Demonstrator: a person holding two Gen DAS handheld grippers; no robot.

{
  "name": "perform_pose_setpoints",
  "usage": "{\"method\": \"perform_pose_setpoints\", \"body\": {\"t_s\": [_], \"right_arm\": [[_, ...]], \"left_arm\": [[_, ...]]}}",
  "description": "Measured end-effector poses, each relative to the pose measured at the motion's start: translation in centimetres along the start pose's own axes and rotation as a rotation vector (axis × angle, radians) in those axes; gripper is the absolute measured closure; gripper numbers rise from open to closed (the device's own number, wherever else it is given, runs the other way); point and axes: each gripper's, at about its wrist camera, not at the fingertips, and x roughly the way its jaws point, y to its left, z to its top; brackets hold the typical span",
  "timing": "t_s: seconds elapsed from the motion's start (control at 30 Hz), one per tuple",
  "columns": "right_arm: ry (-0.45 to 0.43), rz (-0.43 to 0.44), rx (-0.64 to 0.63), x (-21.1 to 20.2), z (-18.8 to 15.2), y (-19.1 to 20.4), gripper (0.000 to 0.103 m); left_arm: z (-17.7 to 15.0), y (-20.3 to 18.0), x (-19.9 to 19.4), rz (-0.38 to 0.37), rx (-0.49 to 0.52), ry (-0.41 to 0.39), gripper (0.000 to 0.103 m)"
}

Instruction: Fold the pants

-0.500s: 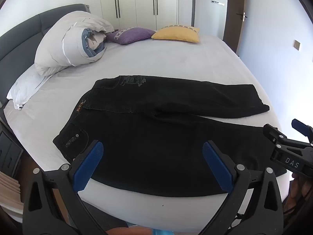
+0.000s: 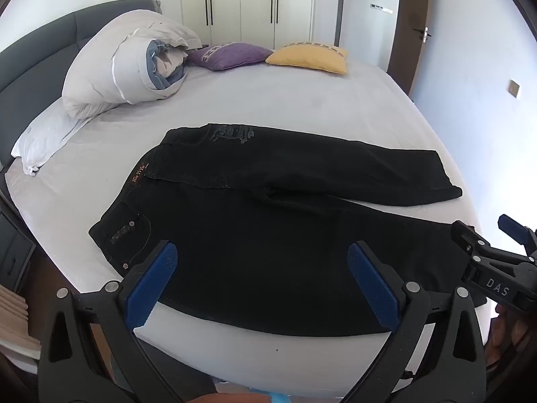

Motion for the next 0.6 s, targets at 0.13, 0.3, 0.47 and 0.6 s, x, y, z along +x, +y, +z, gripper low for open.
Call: {"method": "perform_pose_setpoints", "body": {"t_s": [0.13, 0.3, 0.47, 0.6], "right_arm": [[0.000, 0.000, 0.000, 0.05, -0.05, 0.05, 0.000], [0.001, 0.000, 0.000, 0.09, -0.01, 0.05, 0.000], [0.001, 0.001, 0.000, 0.07, -0.21, 0.24, 0.000], [0.001, 0.001, 0.001, -0.03, -0.22, 0.18, 0.000]], "left_arm": [[-0.01, 0.27, 0.25, -0.001, -0.009, 0.005, 0.000], [-0.26, 0.52, 0.37, -0.005, -0.015, 0.006, 0.000], [-0.25, 0.57, 0.37, -0.006, -0.015, 0.007, 0.000], [-0.32, 0.52, 0.38, -0.005, -0.014, 0.005, 0.000]]}}
